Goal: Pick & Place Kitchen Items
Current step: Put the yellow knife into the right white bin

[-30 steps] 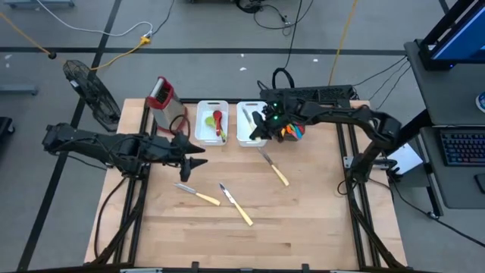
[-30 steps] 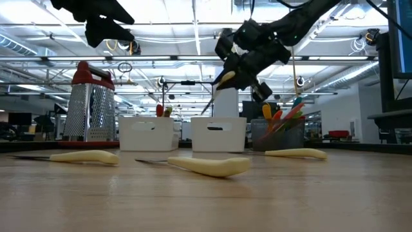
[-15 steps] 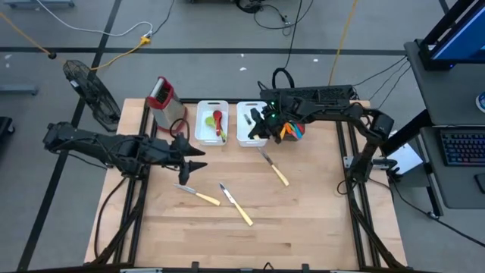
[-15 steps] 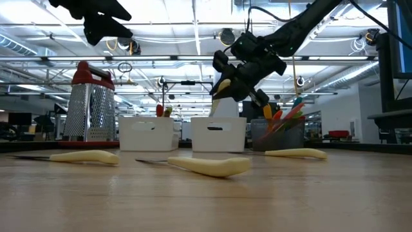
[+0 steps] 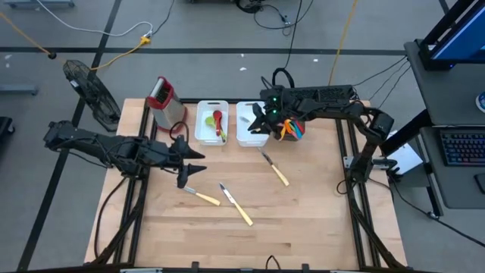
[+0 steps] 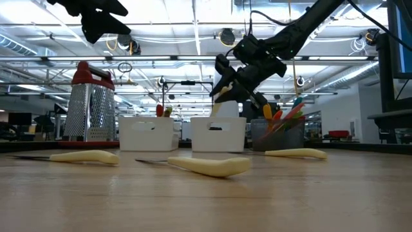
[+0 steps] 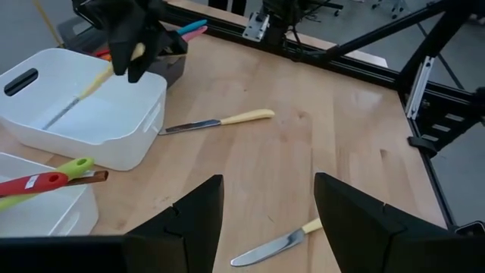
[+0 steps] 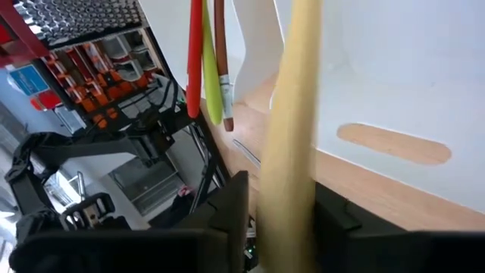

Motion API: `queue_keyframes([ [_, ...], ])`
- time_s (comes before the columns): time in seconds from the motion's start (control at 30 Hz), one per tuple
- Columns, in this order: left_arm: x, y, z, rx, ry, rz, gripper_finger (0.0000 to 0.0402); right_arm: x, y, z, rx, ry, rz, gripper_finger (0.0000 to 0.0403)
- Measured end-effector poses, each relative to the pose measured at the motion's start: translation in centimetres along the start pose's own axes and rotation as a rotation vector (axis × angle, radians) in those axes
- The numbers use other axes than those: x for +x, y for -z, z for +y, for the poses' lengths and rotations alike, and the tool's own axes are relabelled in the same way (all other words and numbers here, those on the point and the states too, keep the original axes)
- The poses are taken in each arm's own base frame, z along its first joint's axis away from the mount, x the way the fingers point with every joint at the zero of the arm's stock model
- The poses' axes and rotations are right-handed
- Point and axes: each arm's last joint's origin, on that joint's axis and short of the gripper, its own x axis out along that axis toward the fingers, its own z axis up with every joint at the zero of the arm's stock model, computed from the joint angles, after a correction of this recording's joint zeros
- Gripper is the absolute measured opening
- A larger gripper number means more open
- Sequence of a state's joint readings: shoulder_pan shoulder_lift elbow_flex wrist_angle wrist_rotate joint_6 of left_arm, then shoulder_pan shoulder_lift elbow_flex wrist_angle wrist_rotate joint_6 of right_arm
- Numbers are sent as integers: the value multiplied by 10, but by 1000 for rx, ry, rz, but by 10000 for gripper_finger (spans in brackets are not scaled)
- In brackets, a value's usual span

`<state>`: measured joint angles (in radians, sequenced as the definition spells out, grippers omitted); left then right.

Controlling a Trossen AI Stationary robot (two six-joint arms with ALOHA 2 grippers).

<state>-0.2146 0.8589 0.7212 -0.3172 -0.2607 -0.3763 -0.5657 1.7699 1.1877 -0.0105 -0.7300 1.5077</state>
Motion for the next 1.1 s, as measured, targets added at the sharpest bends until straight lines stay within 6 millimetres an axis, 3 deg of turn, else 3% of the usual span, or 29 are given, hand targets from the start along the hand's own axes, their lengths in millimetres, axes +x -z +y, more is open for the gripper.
queue_keyframes([
  [0.33,0,0,0,-1,2,0,212,-1,-1,1,-2,-14,3,125],
  [0.9,-2,2,-6,-30,32,9,212,-1,5,3,59,-26,195,89],
  [1.1,-2,3,-8,-34,44,13,212,-2,6,3,6,-32,224,72],
])
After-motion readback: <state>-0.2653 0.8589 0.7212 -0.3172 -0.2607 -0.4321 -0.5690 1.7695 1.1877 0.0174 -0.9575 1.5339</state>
